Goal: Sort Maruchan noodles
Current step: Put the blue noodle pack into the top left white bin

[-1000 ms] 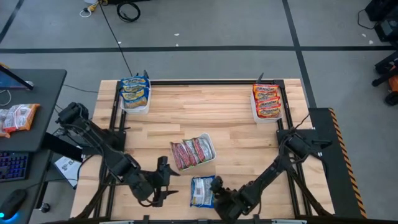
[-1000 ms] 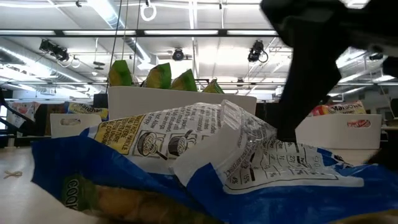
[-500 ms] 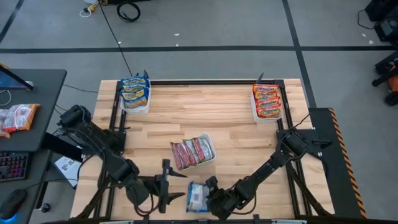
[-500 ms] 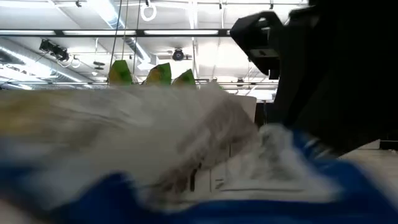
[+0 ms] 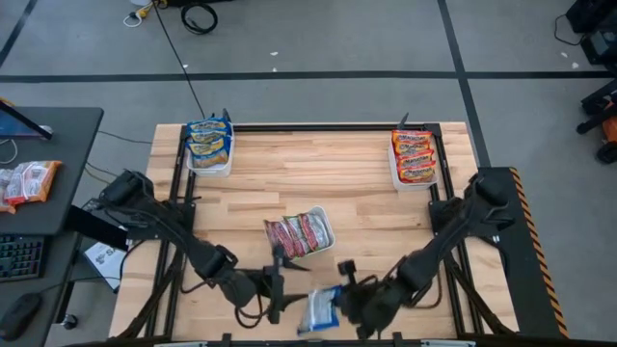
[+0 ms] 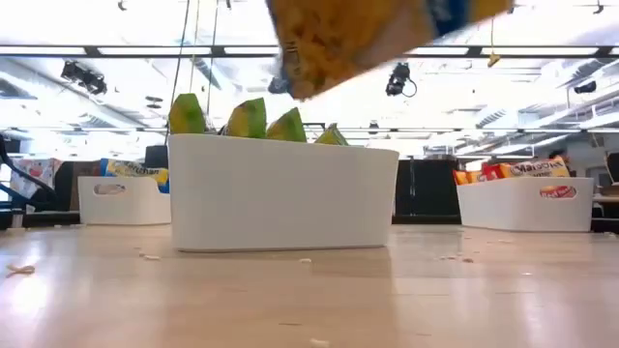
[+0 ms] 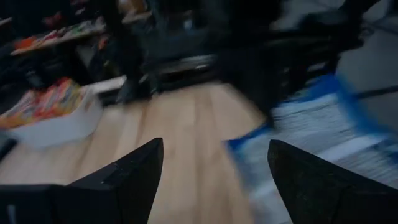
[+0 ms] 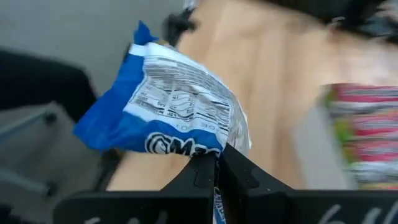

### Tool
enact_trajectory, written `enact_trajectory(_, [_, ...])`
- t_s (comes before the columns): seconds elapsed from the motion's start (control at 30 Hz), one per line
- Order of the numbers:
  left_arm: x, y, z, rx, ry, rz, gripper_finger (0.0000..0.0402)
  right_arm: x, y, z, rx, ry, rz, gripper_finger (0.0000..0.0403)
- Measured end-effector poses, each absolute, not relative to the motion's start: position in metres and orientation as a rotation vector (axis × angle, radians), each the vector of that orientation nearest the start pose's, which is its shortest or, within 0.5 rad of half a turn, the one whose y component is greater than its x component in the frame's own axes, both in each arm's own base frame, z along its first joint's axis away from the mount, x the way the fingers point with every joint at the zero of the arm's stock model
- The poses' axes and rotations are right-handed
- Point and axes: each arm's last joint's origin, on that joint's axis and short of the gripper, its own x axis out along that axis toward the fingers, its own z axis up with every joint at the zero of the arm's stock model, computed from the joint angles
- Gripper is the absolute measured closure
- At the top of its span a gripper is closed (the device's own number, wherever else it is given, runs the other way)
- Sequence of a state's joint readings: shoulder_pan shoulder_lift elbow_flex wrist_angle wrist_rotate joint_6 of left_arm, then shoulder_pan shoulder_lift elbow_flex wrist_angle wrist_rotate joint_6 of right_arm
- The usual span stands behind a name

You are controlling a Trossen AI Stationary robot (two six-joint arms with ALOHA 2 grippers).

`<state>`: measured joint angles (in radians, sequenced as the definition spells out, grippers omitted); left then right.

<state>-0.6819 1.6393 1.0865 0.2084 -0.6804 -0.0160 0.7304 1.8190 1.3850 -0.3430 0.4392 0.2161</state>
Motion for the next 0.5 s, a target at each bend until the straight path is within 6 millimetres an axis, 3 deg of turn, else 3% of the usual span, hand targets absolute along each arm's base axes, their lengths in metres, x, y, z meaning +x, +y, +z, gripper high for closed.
enact_trajectory(0.2, [0.307,-0.232,0.242,0.229,0.161,-0.027,0.0111,0.296,0.218,0.296,-0.117,0.528,0.134,0.0393])
enact_trajectory(0.33, [0.309,-0.23,0.238,0.312,0.165,0.067,0.0111,0.285,0.192,0.316,-0.05,0.56,0.098,0.0393])
enact_trajectory(0.4, [0.309,-0.228,0.247,0.356,0.156,0.114,0.0111,0.277,0.179,0.318,-0.009,0.632,0.038,0.0393])
enact_trajectory(0.5, [0.309,-0.224,0.277,0.334,0.102,0.149,0.0111,0.271,0.162,0.313,0.034,0.745,-0.062,0.0393])
